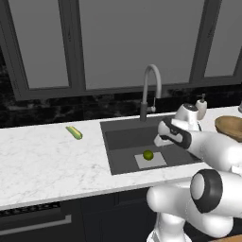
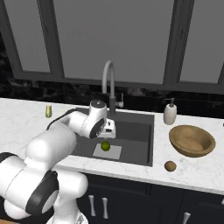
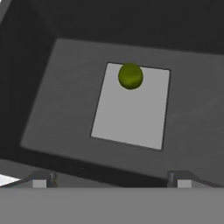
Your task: Pick the lime from the sink and place it in the bowl. Then pick the bowl and place it in the microwave. Then close the microwave door and press the start button.
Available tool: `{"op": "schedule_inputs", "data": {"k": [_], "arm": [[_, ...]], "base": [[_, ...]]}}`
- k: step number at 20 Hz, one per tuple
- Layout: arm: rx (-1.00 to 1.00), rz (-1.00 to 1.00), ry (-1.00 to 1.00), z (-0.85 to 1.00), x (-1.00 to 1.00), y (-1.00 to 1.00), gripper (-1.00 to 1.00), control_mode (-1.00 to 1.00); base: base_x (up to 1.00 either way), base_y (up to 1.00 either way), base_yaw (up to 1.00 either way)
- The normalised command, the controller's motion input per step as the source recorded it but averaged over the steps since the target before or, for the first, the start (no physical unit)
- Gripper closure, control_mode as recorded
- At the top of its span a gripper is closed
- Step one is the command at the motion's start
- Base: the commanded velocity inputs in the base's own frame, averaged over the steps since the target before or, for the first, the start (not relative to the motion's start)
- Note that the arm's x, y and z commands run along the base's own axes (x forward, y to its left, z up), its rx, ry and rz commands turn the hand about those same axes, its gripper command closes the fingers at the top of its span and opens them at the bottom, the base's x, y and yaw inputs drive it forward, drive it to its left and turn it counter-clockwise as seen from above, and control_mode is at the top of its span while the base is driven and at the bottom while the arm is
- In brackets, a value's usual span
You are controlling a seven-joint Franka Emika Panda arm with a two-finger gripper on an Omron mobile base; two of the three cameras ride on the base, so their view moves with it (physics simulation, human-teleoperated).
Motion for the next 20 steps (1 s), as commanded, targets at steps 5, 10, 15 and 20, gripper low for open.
{"op": "schedule_inputs", "data": {"k": [5, 10, 15, 20], "arm": [[0.00, 0.00, 0.00, -0.35, 0.44, 0.13, -1.00, -1.00], [0.00, 0.00, 0.00, -0.41, 0.39, 0.04, -1.00, -1.00], [-0.02, 0.00, 0.02, -0.42, 0.40, 0.06, -1.00, -1.00], [0.00, 0.00, 0.00, -0.34, 0.40, 0.03, -1.00, -1.00]], "base": [[0.00, 0.00, 0.00], [0.00, 0.00, 0.00], [0.00, 0.00, 0.00], [0.00, 0.00, 0.00]]}}
